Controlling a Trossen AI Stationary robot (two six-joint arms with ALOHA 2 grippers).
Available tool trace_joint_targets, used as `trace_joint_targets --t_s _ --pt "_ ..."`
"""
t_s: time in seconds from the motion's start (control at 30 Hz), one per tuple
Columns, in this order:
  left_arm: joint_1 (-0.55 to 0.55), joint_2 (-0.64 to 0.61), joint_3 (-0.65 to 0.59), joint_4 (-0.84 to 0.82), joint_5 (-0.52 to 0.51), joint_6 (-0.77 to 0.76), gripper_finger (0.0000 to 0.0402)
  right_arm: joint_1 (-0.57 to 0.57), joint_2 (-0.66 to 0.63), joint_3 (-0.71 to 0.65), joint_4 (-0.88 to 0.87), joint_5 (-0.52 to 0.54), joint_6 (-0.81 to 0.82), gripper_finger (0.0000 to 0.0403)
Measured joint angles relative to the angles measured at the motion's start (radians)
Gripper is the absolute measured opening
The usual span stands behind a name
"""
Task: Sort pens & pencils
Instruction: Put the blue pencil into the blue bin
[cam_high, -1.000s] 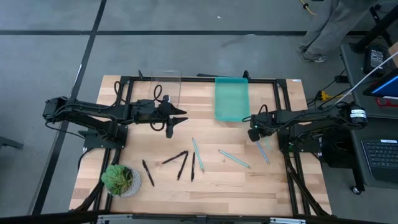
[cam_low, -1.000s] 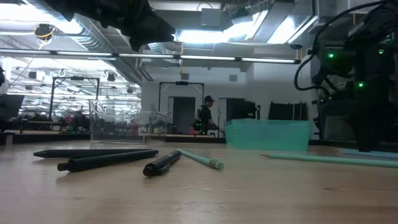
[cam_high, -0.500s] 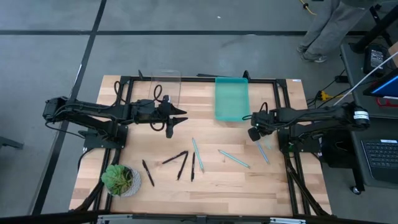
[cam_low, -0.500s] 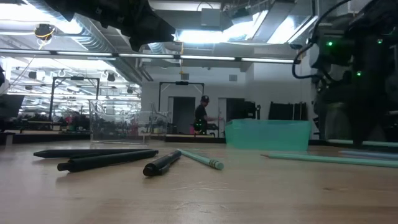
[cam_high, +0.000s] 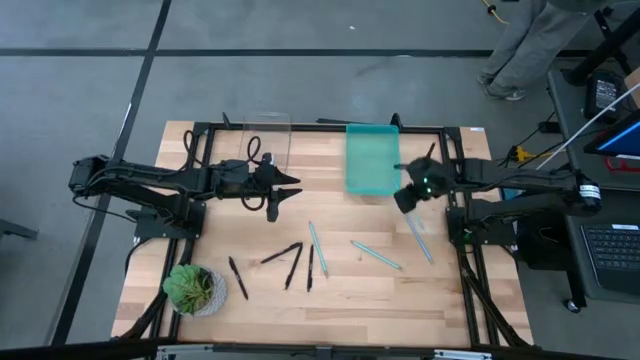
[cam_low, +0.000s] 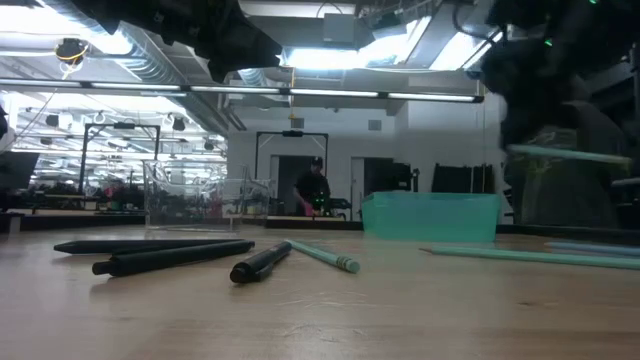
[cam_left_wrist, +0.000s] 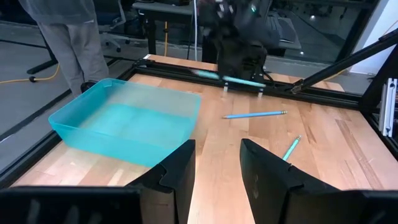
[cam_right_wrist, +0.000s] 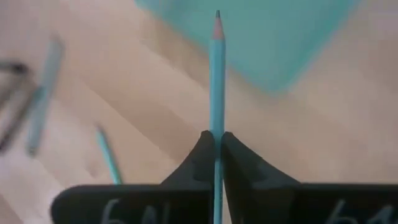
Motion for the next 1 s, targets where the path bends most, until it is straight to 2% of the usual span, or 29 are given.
trace_joint_targets --t_s 0.17,0.33,0.5,0.67,1.0 --pt "0.0 0.0 0.0 0.0 0.0 0.0 0.0121 -0.114 0.066 0.059 0.196 0.047 -0.158 0.0012" --pt "0.0 0.0 0.0 0.0 0.0 0.0 0.0121 -0.277 0.197 0.109 0.335 0.047 -0.272 0.0012" --pt "0.0 0.0 0.0 0.0 0.0 0.0 0.0121 -0.404 0.364 0.154 0.365 -0.06 -0.347 0.0012" --pt "0.0 0.0 0.0 0.0 0.0 0.0 0.0121 -0.466 0.478 0.208 0.362 -0.105 -0.371 0.0014" --pt "0.0 0.0 0.0 0.0 0.0 -0.003 0.0121 -0.471 0.502 0.265 0.328 -0.111 -0.39 0.0154"
